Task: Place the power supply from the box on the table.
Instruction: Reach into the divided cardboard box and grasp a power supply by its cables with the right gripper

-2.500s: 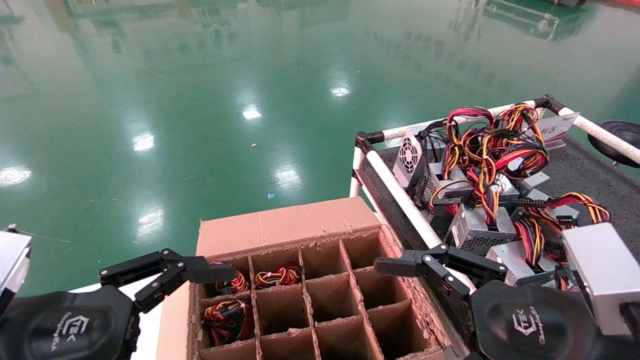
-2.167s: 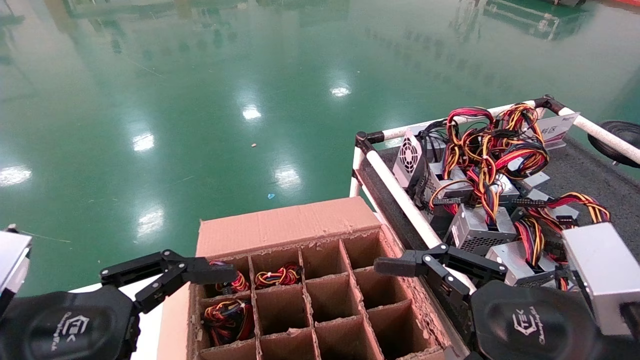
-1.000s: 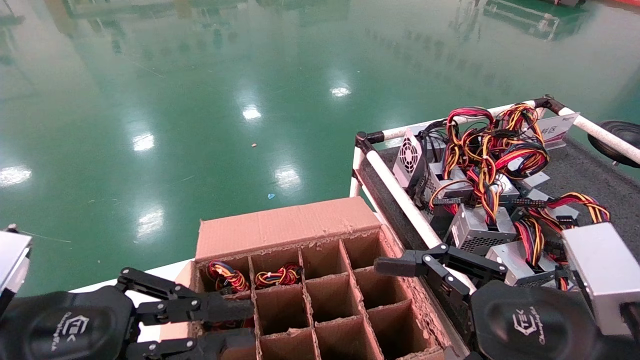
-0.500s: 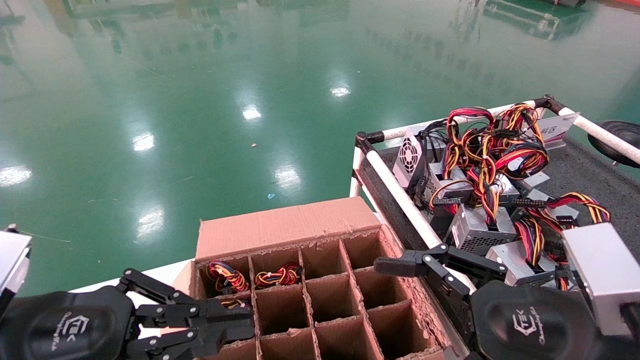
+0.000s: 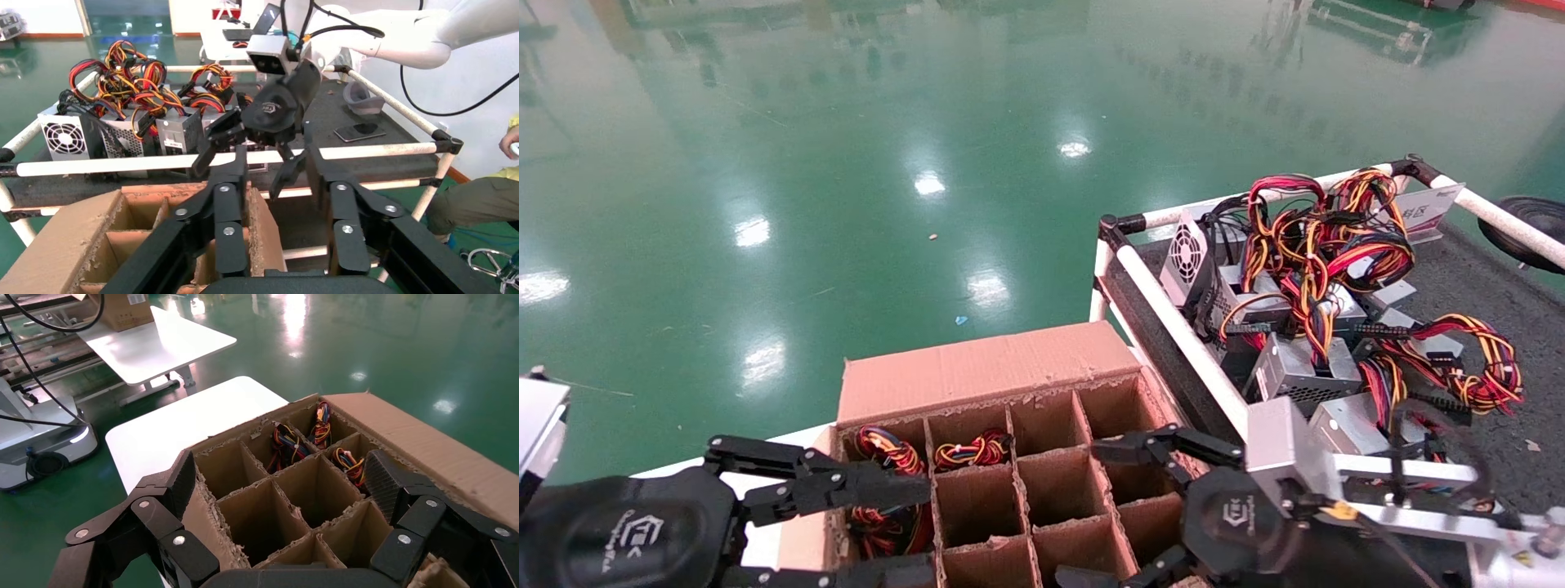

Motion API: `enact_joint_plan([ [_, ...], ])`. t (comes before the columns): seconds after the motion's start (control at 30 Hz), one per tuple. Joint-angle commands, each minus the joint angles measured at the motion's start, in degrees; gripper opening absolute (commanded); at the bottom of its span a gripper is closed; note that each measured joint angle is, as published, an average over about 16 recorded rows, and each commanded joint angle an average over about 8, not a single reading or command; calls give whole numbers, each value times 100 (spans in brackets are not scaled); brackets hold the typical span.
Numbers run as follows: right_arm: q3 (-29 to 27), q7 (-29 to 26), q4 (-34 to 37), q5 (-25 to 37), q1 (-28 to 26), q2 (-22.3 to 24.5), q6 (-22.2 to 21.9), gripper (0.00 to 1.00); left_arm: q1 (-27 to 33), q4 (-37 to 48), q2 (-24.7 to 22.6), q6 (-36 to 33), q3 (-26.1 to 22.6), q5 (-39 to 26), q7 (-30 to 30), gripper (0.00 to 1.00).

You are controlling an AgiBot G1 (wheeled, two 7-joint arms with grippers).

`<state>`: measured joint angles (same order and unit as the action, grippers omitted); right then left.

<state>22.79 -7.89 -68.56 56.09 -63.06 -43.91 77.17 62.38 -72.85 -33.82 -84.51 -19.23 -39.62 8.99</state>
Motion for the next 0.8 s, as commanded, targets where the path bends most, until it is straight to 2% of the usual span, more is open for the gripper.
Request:
enact_joint_plan([
  [0.03,56,33,69,87,-8,-90,-39,100,0,0,0,0,0,0,0,100],
  [0.5,605,338,-14,913,-136,-1122,-502,100,1,0,1,1,-2,1,-1,100],
  [0.8,926,692,559,1524,-284,-2074,-1154,100,1,0,1,1,-3,2,-2,100],
])
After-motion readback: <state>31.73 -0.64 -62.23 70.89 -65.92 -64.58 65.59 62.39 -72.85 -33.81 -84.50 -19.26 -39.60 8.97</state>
